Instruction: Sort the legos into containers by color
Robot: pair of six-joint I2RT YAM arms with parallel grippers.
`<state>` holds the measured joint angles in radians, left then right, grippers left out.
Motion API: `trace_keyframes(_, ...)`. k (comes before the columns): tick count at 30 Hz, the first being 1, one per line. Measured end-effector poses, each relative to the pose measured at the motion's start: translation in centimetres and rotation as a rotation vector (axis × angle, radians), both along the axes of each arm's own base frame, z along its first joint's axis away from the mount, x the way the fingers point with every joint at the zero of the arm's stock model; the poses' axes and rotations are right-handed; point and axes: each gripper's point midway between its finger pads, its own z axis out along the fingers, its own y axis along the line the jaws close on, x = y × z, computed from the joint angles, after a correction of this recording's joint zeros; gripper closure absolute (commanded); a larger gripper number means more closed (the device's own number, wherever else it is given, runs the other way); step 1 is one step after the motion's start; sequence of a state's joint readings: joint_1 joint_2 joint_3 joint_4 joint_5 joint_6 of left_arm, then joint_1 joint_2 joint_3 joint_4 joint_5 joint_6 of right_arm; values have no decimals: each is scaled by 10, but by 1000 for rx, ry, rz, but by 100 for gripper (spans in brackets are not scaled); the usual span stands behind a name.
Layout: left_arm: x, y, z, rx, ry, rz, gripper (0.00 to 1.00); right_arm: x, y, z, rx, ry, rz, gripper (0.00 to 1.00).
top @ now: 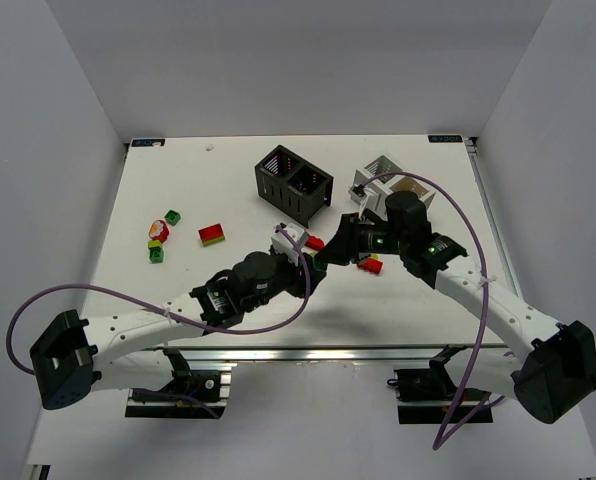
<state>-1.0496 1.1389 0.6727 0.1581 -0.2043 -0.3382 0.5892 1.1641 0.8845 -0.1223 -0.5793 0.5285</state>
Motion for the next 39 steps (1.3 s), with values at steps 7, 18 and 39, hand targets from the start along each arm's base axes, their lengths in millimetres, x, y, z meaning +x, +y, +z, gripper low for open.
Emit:
trace_keyframes(7,1,1,1,-4,2,11,53,2,1,1,3,-11,-2,93)
trace_keyframes(18,-1,10,30,-90,-24,39,18,6,-2,1,6,-11,-13,100)
trace_keyframes(39,-20,49,77,-468,148,143,2,-16,-23,56,244,-238,299,100)
